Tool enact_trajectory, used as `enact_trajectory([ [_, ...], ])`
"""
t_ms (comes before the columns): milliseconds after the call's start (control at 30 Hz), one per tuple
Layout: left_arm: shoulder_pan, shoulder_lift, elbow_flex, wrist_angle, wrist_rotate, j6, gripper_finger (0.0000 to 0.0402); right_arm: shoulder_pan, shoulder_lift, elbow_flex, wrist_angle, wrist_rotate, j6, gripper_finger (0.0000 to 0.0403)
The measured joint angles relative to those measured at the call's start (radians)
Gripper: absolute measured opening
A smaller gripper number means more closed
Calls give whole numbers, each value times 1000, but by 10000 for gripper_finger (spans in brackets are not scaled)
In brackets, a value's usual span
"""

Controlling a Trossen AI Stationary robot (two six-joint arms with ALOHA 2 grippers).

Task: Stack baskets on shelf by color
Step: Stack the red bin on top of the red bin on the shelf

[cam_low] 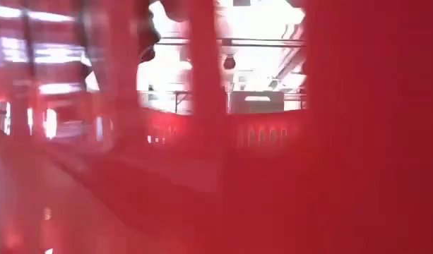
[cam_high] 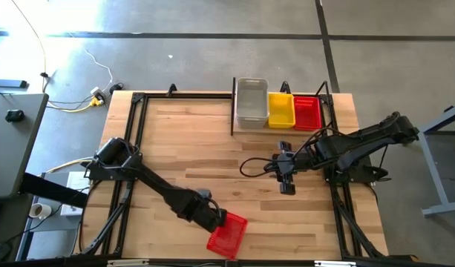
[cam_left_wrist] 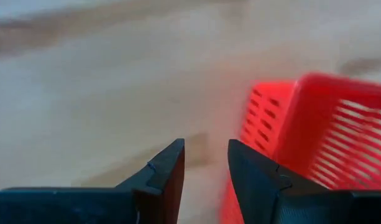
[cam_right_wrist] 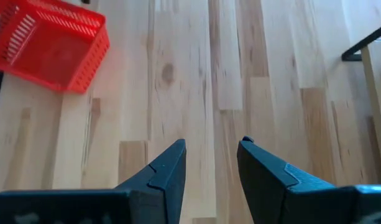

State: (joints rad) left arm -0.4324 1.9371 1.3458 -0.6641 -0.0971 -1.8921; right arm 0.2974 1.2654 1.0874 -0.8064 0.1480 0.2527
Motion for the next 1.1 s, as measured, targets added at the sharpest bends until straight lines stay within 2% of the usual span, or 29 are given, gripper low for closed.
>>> enact_trajectory([
  [467,19,-38,1,19,2,78,113,0,0,0,-5,5,-23,130],
  [700,8,-69,2,104,3,97,113,0,0,0,-5,9,-26,130],
  [1100,13,22,1,171,36,89,113,0,-1,0,-2,11,-26,130],
])
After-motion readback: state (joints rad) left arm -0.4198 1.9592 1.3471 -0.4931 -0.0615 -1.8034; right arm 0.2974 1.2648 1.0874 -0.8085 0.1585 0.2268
